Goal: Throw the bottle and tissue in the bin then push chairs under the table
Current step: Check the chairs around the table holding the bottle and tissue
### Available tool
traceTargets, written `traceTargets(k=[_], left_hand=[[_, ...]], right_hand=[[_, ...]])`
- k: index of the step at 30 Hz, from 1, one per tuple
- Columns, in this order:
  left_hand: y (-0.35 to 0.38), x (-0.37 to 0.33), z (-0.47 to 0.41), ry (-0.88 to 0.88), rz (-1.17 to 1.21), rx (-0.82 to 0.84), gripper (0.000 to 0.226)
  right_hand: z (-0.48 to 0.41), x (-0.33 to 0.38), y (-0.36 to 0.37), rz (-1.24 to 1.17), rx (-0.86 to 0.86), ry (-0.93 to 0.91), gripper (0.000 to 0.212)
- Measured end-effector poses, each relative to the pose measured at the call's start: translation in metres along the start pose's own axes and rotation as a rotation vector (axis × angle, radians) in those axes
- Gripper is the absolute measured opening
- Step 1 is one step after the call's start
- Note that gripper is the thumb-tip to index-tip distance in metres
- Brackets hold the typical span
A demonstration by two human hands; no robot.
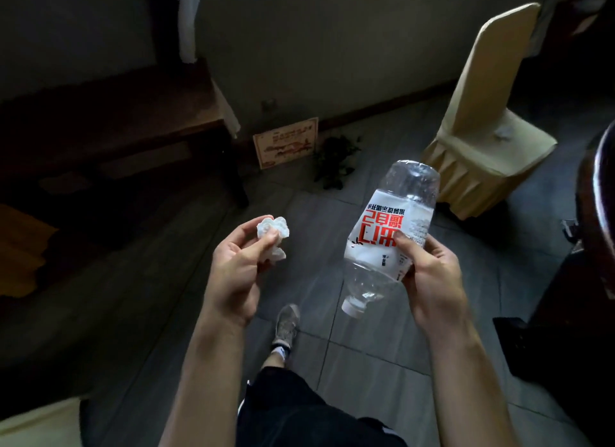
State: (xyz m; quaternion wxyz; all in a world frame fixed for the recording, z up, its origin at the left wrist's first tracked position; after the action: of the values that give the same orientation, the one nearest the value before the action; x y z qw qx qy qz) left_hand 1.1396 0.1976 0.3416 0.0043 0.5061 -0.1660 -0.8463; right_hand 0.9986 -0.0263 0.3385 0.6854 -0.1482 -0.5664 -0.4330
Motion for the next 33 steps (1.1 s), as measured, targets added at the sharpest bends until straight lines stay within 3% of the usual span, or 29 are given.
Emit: traceTargets(k=[5, 12, 16, 21, 33], left_hand=[[0.056, -0.05, -0.095, 0.0, 0.029, 0.205, 0.034], [0.132, -0.095, -0.195, -0.041, 0.006, 0.367, 0.039], [0.178, -0.086, -0.236, -0.093, -0.058, 0.419, 0.028], [0.255, -0.077, -0.293, -0.118, -0.115, 0.458, 0.036], [0.5, -0.063, -0.397, -0.119, -0.216, 0.596, 0.035]], right_hand=[[-0.077, 0.029, 0.041, -0.058, -0.106, -0.051, 0.019], [-0.155, 0.067, 0.073, -0.042, -0.194, -0.133, 0.02], [-0.198, 0.079, 0.056, -0.086, -0.281, -0.131, 0.022], [-0.272, 0.097, 0.02, -0.113, -0.388, -0.133, 0.023], [-0.467, 0.212, -0.087, -0.251, -0.469, -0.211, 0.018]])
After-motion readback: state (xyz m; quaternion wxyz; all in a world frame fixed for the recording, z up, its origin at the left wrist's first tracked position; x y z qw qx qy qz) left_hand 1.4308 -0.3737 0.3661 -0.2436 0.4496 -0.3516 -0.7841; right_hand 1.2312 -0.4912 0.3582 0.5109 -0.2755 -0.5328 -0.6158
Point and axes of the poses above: each hand's wrist, its own z-axis away from the middle knuckle, its own y-axis out of the palm, x = y × z, the point moved 7 cm from there along -z, towards the middle knuckle, and after that the axes turned 1 degree about -y, right-handed, at the moved point
